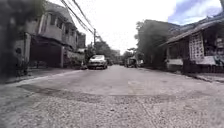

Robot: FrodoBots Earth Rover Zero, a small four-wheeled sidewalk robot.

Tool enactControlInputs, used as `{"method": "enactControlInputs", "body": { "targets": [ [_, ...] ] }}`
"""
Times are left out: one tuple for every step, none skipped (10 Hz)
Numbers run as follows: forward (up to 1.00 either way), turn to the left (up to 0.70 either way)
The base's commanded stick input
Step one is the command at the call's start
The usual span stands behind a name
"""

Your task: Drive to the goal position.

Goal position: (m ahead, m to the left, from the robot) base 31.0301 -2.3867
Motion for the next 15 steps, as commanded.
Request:
{"method": "enactControlInputs", "body": {
  "targets": [
    [1.0,0.0],
    [1.0,0.0],
    [1.0,0.0],
    [1.0,0.0],
    [1.0,0.0],
    [1.0,0.0],
    [1.0,0.0],
    [1.0,0.0],
    [1.0,0.0],
    [1.0,0.0],
    [1.0,0.0],
    [1.0,0.0],
    [1.0,0.0],
    [1.0,0.0],
    [1.0,0.23]
  ]
}}
